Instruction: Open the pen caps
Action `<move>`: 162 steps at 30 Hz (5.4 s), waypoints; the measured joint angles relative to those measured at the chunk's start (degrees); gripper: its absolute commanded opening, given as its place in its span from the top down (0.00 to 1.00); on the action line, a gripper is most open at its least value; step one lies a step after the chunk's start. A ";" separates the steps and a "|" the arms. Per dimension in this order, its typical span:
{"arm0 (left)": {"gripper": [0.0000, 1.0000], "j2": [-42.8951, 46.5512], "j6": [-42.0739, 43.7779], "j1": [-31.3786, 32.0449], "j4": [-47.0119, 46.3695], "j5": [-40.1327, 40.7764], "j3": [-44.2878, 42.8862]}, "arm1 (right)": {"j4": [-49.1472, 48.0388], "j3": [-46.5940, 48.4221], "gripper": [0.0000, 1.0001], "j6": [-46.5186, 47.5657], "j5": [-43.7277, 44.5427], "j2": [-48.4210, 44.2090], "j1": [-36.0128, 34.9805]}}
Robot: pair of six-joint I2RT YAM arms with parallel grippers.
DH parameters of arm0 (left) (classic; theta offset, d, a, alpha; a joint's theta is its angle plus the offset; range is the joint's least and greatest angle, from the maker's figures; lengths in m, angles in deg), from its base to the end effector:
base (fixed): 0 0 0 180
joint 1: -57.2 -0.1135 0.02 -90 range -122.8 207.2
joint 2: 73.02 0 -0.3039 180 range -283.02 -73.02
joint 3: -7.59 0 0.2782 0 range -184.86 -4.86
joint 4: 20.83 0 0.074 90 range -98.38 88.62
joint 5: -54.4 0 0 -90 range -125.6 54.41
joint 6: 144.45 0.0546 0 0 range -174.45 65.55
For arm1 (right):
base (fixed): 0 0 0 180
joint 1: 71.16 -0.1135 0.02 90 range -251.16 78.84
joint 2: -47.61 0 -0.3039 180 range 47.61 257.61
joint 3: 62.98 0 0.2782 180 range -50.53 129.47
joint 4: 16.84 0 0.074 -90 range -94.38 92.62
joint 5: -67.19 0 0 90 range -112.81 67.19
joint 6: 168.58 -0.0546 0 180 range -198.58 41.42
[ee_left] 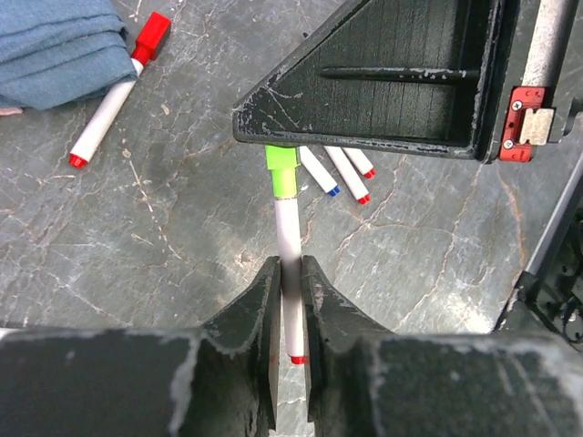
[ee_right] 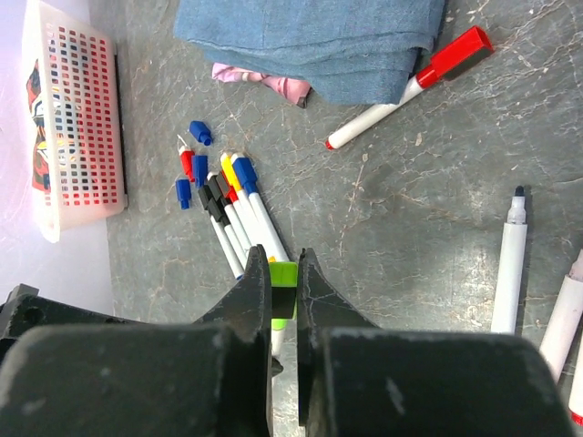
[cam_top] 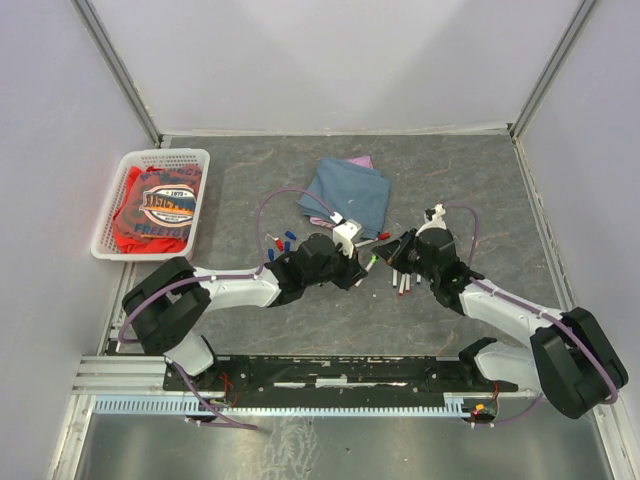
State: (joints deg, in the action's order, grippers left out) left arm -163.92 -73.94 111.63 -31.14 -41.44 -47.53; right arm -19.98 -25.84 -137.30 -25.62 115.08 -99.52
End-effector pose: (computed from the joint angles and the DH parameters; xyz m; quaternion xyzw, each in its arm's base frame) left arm 0.2086 -0.3012 0.1995 0.2795 0.7974 -0.3550 0.4001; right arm 0.2258 0.1249 0.1950 0.2111 0.8268 0.3740 0.3632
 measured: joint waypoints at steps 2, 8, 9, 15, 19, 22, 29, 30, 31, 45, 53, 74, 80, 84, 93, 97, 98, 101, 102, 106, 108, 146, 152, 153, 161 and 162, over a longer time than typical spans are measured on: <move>0.68 -0.02 -0.48 0.02 -0.09 -0.02 0.00 | -0.52 -0.24 0.99 -0.04 -0.28 0.00 0.09; 0.56 -0.02 -1.64 0.02 -1.92 -0.24 0.00 | -0.72 -0.94 0.99 0.00 -0.98 -0.52 0.33; 0.56 -0.04 -1.77 0.02 -2.01 -0.26 0.00 | -0.70 -0.94 0.99 0.00 -1.16 -0.70 0.37; 0.57 -1.25 -1.95 0.02 -2.75 -0.35 -0.02 | -0.72 -0.94 0.99 0.00 -1.60 -1.97 0.37; 0.62 -2.29 -2.10 0.02 -2.97 -0.39 0.00 | -0.72 -0.94 0.99 -0.02 -2.03 -2.34 0.37; 0.67 -2.47 -2.19 0.02 -3.23 -0.57 -0.02 | -0.74 -0.94 0.99 -0.02 -2.71 -2.34 0.37; 0.97 -2.58 -3.61 0.00 -4.11 -0.96 -0.17 | -1.16 -0.94 0.99 0.02 -3.76 -2.27 0.37; 0.97 -2.71 -3.74 -0.04 -4.20 -1.07 -0.24 | -1.27 -0.94 0.99 0.04 -3.82 -2.23 0.39; 0.97 -2.89 -3.82 -0.04 -4.39 -1.16 -0.31 | -1.31 -0.96 0.99 0.13 -3.89 -2.19 0.42; 0.97 -0.28 -11.82 -5.11 -14.91 -12.04 5.97 | -15.17 -6.16 0.99 5.51 -10.54 -4.15 1.33; 0.97 0.22 -17.22 -9.53 -23.30 -20.83 9.66 | -22.51 -7.02 0.99 7.06 -14.71 -5.18 3.54; 0.97 13.97 -16.92 -9.57 6.91 22.77 12.50 | 13.88 7.15 0.99 15.41 -2.01 1.55 2.60; 0.97 21.03 -16.92 -9.57 10.84 27.98 14.27 | 15.67 14.10 0.99 15.91 -0.04 10.49 -5.05; 0.97 25.35 -16.92 -9.57 12.24 29.83 14.40 | 15.30 21.66 0.99 16.13 0.50 18.10 -9.51; 0.97 31.19 -16.96 -9.57 15.50 31.41 17.25 | 15.06 39.08 0.97 16.15 0.33 36.02 -14.56; 0.97 32.70 -16.96 -9.57 16.50 31.80 17.51 | 14.86 46.53 0.93 16.11 -0.20 43.10 -15.89; 0.97 32.92 -16.94 -9.57 16.68 31.91 17.55 | 14.86 47.98 0.92 16.09 -0.24 44.30 -16.15; 0.97 33.33 -16.94 -9.57 16.98 32.41 17.68 | 15.32 52.65 0.86 16.15 -0.35 47.60 -16.83; 0.97 33.42 -16.94 -9.57 17.05 32.52 17.73 | 15.34 53.79 0.84 16.15 -0.35 48.35 -16.98; 0.97 33.97 -16.94 -9.57 17.14 32.79 18.01 | 15.74 57.57 0.70 16.11 -0.37 51.06 -17.29; 0.97 34.21 -16.94 -9.57 17.14 32.83 18.01 | 16.28 58.75 0.63 16.22 -0.42 52.11 -17.40; 0.97 -0.87 -16.96 -0.26 10.56 29.20 -1.40 | 15.74 16.31 0.50 14.05 23.76 8.98 -12.35; 0.96 -9.92 -16.98 2.99 9.77 28.63 -8.46 | 20.20 11.34 0.48 13.51 30.56 -6.49 -10.69; 0.96 -11.37 -16.98 3.43 9.79 28.35 -9.64 | 20.81 11.02 0.48 13.51 31.17 -8.15 -10.23; 0.94 -19.82 -17.18 5.27 10.34 27.34 -18.32 | 25.62 7.67 0.48 13.55 31.36 -13.68 -6.03; 0.93 -20.68 -17.20 5.46 10.43 27.15 -19.30 | 26.62 6.93 0.48 13.55 31.26 -14.32 -5.66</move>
State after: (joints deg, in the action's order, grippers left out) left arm -184.59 -91.14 117.10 -20.72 -14.30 -66.83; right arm 6.64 -18.91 -123.75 5.64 100.76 -105.18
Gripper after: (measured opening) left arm 0.082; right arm 0.518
